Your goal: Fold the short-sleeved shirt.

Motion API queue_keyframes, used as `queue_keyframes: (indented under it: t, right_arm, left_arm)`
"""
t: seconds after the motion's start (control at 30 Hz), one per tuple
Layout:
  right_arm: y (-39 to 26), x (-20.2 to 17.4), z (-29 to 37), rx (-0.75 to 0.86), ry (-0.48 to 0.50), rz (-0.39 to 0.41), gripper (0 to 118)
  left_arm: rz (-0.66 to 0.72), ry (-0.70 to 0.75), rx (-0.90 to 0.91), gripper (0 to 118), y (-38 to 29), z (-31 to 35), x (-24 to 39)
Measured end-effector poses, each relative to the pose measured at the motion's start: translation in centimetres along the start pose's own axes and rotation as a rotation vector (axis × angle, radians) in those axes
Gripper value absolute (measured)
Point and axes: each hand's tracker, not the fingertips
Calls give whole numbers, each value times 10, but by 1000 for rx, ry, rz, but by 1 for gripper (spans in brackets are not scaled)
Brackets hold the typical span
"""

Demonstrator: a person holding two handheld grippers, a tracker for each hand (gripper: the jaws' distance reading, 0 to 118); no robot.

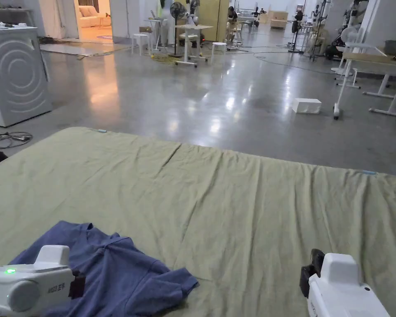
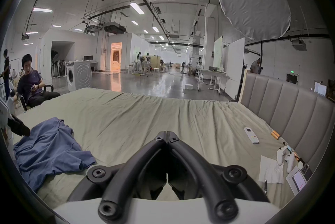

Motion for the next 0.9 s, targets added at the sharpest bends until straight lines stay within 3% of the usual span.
queue_keyframes:
  t: [0.07, 0.13, 0.17, 0.2, 0.33, 0.43, 0.47, 0.57, 0.6, 0.67, 0.7, 0.8, 0.9]
  right_arm:
    - [-5, -3, -3, -24, 10, 0, 0]
    - [-9, -6, -5, -39, 20, 3, 0]
    - [-11, -7, -5, -43, 18, 4, 0]
    - [-13, -8, -5, -46, 16, 8, 0]
    - [-16, -9, -5, -62, 22, 21, 0]
    - [-19, -8, -6, -70, 19, 38, 0]
    - [-20, -9, -5, -72, 14, 51, 0]
    - [-20, -12, -2, -41, 1, 117, 0]
    - [-20, -12, -2, -41, 4, 112, 0]
    - [-22, -13, -5, -61, 13, 100, 0]
    - [-23, -15, -6, -66, 12, 101, 0]
    - [-24, -18, -4, -68, 14, 113, 0]
    - [-24, -20, 0, -60, 21, 117, 0]
  left_arm:
    - [33, 32, -55, 36, -8, -13, -13]
    - [42, 59, -91, 77, -14, -26, -25]
    - [47, 62, -87, 91, -19, -35, -29]
    - [51, 61, -81, 97, -23, -42, -34]
    - [46, 78, -132, 99, -34, -71, -40]
    - [-2, 115, -192, 97, -46, -93, -38]
    - [0, 125, -257, 90, -51, -99, -34]
    - [27, 135, -193, 79, -51, -90, -24]
    - [-32, 134, -140, 68, -51, -86, -19]
    - [-129, 152, -102, 29, -55, -84, -8]
    - [-162, 184, -110, 18, -57, -85, -6]
    - [-130, 152, -94, 9, -60, -87, -12]
    - [-1, 114, -72, 7, -58, -88, -25]
